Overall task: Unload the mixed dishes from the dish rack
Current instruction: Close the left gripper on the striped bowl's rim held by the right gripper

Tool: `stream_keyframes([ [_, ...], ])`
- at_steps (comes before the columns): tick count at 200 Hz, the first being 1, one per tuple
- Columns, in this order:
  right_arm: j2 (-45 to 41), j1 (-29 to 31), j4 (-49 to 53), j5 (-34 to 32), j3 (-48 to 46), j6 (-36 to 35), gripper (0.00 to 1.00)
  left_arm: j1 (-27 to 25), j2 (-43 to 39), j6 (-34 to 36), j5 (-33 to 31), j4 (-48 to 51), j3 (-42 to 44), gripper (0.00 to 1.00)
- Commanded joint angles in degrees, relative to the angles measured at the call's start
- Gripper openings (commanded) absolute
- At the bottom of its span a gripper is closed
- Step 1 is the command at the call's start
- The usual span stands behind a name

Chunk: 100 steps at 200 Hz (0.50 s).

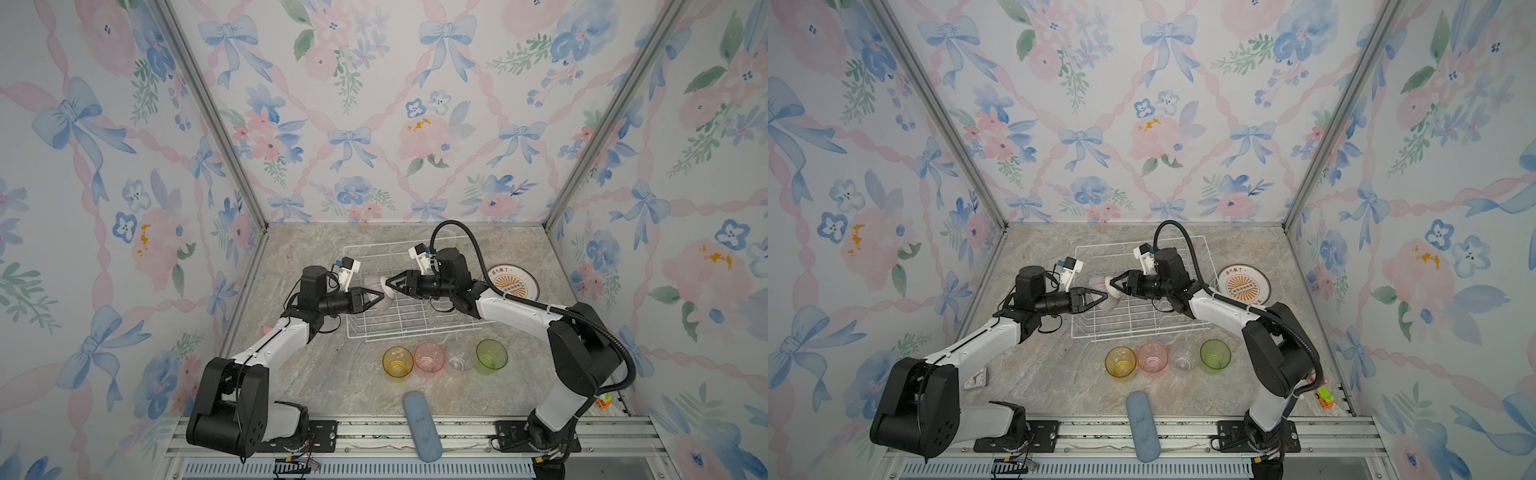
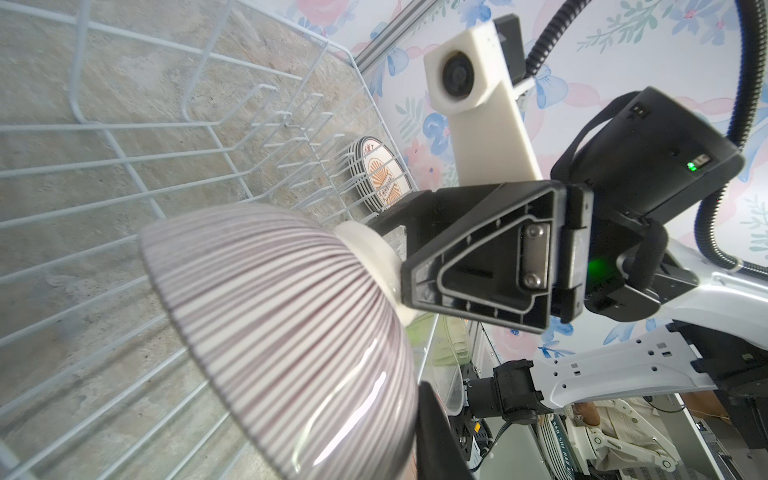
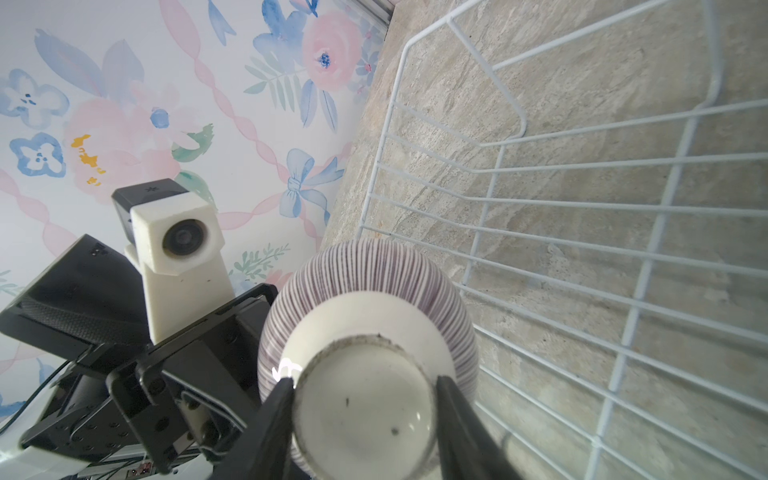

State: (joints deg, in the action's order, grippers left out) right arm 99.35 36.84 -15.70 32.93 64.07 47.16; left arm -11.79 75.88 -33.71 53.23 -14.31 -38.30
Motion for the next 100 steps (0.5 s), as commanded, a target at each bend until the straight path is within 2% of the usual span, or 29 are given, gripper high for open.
stream_keyframes([
  [1,1.2,0.5,-2.4,1.1,0.2,0.2,0.22,0.1,-1.5,0.6,2.1,-2.5,0.1,0.24],
  [100,1.7,0.8,-1.6,1.5,0.7,-0.4,0.23,0.2,-7.0,0.5,0.0,-2.5,1.3,0.28],
])
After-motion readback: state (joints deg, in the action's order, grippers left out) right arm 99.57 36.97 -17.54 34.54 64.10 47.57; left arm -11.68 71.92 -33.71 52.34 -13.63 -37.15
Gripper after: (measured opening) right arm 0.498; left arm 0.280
